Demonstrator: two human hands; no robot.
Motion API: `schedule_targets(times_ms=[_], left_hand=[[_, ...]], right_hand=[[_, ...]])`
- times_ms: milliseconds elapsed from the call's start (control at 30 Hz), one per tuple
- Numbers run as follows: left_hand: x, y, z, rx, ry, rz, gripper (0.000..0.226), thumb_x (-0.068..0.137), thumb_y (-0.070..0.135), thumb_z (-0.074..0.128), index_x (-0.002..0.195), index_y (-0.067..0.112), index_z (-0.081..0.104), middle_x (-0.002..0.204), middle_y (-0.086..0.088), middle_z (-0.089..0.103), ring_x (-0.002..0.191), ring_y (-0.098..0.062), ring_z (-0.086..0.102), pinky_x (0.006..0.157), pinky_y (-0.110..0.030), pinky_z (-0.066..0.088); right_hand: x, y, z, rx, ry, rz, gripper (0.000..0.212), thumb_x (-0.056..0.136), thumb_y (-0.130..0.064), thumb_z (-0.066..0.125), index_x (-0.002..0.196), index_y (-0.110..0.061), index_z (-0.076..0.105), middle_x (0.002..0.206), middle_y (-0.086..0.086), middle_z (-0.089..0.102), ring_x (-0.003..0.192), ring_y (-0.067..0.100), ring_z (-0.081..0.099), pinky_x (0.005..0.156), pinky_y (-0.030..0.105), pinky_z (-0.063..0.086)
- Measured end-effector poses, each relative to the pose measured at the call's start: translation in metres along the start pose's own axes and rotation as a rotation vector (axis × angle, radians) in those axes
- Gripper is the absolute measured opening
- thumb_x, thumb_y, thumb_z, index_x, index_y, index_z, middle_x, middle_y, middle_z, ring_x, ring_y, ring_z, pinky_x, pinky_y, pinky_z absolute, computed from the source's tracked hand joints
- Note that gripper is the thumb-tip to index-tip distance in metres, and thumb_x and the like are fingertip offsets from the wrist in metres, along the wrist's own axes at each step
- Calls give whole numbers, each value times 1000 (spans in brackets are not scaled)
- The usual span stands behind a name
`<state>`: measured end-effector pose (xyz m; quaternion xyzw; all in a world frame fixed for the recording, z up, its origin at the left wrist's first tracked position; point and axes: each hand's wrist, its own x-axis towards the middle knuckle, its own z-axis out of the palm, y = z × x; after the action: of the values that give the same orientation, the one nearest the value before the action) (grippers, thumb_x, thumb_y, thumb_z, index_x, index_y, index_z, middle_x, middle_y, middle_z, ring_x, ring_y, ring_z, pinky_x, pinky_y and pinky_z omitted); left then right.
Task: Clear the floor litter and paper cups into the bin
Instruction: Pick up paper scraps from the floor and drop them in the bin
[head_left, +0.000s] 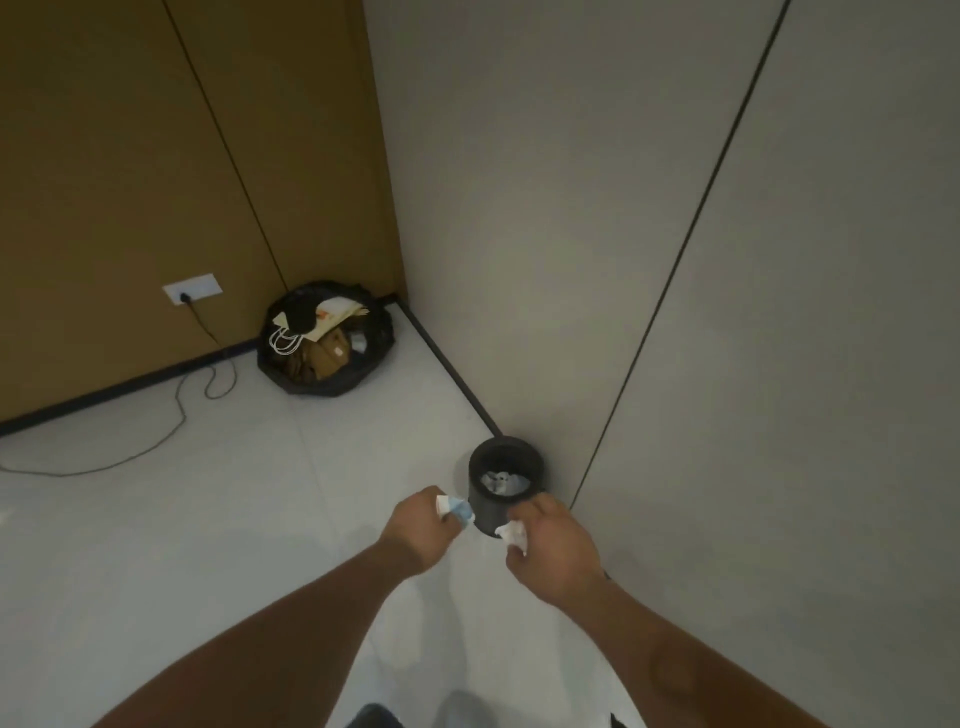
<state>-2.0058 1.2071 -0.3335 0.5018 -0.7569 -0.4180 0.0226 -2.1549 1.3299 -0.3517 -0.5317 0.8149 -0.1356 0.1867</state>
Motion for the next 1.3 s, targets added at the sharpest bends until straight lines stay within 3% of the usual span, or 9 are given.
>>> schedule_targets(times_ms=[300,500,633,733,867,1033,1200,1300], left_hand=[[148,-10,-45,-15,-128,56,28,92,28,59,113,9,60,110,-7,66,101,-21,62,90,-30,50],[247,1,-70,76,-269,111,27,91,23,62,113,8,61,112,-9,66,103,-23,62,91,-32,50],[304,8,-61,240,-372,160,29,92,29,60,115,12,57,114,-5,64,104,-18,60,90,-25,50],[347,10,-39,333,-423,167,28,93,32,58,115,16,56,114,-1,64,101,-14,60,84,-19,47],[405,7,10,411,-496,180,28,92,34,57,116,20,56,115,2,64,103,-14,60,87,-21,47],[481,-22,92,458,-551,225,19,93,29,55,110,21,55,112,0,64,93,-10,57,76,-17,42],[550,-79,163,537,-621,232,27,92,26,57,117,15,56,116,-6,64,105,-21,60,85,-25,45],[580,-100,189,530,-655,235,33,90,23,59,121,13,53,117,-9,63,106,-25,59,83,-26,43]], right_hand=[[130,-19,16,-41,-38,159,48,87,-35,57,134,-28,49,138,-4,43,121,16,47,96,25,41],[195,-22,11,18,-18,312,49,88,-39,57,135,-32,46,138,-7,42,123,15,44,100,26,41],[229,2,21,69,-10,388,43,89,-37,54,131,-31,48,134,-8,47,117,11,47,96,21,44],[258,31,36,130,-34,441,46,90,-35,52,135,-30,44,134,-8,45,118,11,46,97,21,43],[302,80,74,199,-57,520,47,91,-36,53,136,-29,41,134,-7,44,118,11,44,100,23,42],[354,134,149,224,-60,635,49,91,-37,55,137,-27,41,134,-5,45,117,13,47,98,27,45],[402,171,243,214,-83,696,48,89,-35,56,134,-24,44,129,0,46,113,19,46,93,32,46],[423,188,286,210,-71,741,50,88,-36,57,133,-20,44,128,4,46,113,22,47,90,34,48]])
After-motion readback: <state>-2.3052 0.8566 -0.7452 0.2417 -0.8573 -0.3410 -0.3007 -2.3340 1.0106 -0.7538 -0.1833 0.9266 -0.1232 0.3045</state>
